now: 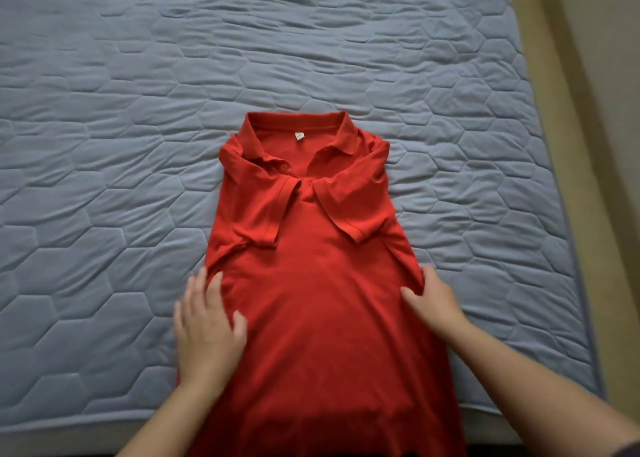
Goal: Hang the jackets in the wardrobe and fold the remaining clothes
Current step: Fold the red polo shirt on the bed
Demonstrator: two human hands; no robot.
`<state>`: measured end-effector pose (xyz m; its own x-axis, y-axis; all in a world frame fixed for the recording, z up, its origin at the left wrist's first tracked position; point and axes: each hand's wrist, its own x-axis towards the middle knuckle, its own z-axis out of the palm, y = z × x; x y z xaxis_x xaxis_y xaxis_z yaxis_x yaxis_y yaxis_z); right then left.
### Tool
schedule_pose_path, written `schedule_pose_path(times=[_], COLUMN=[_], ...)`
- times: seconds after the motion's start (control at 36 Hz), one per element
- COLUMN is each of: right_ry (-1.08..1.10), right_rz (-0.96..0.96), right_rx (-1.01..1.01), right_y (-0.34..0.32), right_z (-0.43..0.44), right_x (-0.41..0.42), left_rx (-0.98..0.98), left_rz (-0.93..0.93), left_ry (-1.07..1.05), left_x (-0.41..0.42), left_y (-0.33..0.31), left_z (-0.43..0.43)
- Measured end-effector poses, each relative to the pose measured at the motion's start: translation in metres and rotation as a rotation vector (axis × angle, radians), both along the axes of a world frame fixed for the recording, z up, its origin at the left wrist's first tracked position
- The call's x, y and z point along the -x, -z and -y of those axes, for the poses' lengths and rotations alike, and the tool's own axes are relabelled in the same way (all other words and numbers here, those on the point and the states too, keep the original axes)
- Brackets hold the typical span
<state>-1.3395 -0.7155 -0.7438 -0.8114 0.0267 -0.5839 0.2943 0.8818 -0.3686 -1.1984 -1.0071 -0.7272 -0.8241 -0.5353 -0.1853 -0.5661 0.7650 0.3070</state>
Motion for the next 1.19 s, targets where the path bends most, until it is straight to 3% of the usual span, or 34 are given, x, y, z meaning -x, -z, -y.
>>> schedule_pose_path(times=[0.14,0.28,0.39,0.53,0.67,0.72,0.81,0.83,1.0,1.19], right_ry=[-0.097,-0.214,-0.075,-0.103,-0.037,-0.015,-0.019,-0.02,0.005,0.04], right_rz=[-0.202,-0.329,-0.337,-0.34,-0.503,-0.601,-0.641,-0.64,-0.677,-0.678], right_rx=[-0.06,-0.184,-0.221,-0.261,-0.182,-0.169,-0.168,-0.159,-0.146,-0.111], right_y=[0.012,0.034,0.055,0.073,0.086,0.086,0.083,0.083,0.083,0.084], right_z=[0.025,0.031,0.022,0.016,0.01,0.01,0.009,0.009,0.007,0.006], right_x=[0.036,0.052,0.052,0.054,0.051,0.051,0.052,0.052,0.052,0.051], left_rx=[-0.001,0.01,0.044,0.068,-0.011,-0.147,-0.558,-0.61,-0.448,-0.605], left_rz=[-0.003,0.001,-0.06,-0.099,0.102,0.146,0.008,-0.02,0.008,0.143], left_ry=[0.323,0.473,0.492,0.476,0.321,0.298,0.16,0.133,0.198,0.341], left_x=[0.08,0.149,0.216,0.296,0.351,0.366,0.379,0.379,0.366,0.345], left_y=[0.015,0.03,0.026,0.018,0.024,0.032,0.042,0.046,0.075,0.069], left_z=[-0.038,-0.066,-0.071,-0.095,-0.126,-0.131,-0.133,-0.13,-0.09,-0.071])
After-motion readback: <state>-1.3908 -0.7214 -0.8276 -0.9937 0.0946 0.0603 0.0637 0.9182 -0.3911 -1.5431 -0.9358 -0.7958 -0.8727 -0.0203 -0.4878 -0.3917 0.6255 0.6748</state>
